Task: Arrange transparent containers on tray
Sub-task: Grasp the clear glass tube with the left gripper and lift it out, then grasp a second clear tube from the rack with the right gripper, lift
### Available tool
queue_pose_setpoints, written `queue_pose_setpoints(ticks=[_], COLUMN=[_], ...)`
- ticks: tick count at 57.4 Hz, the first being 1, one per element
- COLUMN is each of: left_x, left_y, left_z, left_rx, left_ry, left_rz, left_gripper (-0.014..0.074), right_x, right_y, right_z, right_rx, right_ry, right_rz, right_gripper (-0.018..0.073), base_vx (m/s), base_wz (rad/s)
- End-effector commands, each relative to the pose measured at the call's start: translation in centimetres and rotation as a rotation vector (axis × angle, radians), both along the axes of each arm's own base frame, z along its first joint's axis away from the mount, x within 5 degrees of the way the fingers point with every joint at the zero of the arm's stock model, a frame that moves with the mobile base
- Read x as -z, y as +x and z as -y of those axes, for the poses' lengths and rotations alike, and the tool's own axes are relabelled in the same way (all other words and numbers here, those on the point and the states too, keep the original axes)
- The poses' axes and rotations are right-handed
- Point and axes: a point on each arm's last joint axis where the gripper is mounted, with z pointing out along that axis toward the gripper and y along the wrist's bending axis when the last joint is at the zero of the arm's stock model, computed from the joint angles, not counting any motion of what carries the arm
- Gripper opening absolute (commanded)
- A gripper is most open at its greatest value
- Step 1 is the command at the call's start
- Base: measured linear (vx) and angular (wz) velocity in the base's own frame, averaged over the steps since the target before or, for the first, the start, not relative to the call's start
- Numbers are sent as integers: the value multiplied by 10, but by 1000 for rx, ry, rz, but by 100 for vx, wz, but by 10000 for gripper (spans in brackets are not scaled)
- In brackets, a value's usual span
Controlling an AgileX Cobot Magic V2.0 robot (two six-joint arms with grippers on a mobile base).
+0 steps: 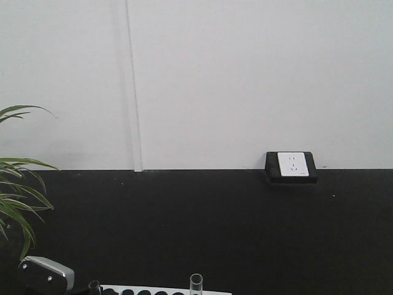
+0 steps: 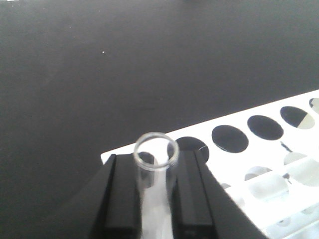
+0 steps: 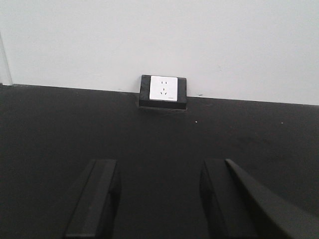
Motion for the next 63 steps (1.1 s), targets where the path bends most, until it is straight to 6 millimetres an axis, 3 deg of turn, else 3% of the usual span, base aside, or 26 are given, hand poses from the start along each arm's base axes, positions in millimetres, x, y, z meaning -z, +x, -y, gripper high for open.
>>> queue_pose_setpoints(ticks=[1, 11, 22, 42, 49, 54, 63], left_x=[-22, -35, -62, -147, -167, -174, -177], left_y=[6, 4, -5, -20, -33, -43, -53], left_z=[5, 4, 0, -8, -14, -19, -24], left_rx=[9, 10, 10, -9, -15, -18, -25], left_ry=[-68, -92, -126, -157, -167, -172, -158], left_rz=[143, 198, 284, 415, 449, 465, 439], left_gripper=[142, 106, 110, 111, 111, 111, 111], right_x=[-17, -17, -18, -21, -21, -14, 21], right_y=[2, 2, 2, 2, 2, 2, 6], right_z=[0, 0, 0, -2, -4, -14, -47], right_rx=[-8, -9, -9, -18, -37, -113, -323], right_ry=[-18, -18, -18, 6, 28, 40, 115], right_rz=[106, 109, 114, 151, 156, 143, 94], right_gripper=[446, 446, 446, 446, 446, 446, 446], base_vx=[0, 0, 0, 0, 0, 0, 0], base_wz=[0, 0, 0, 0, 0, 0, 0])
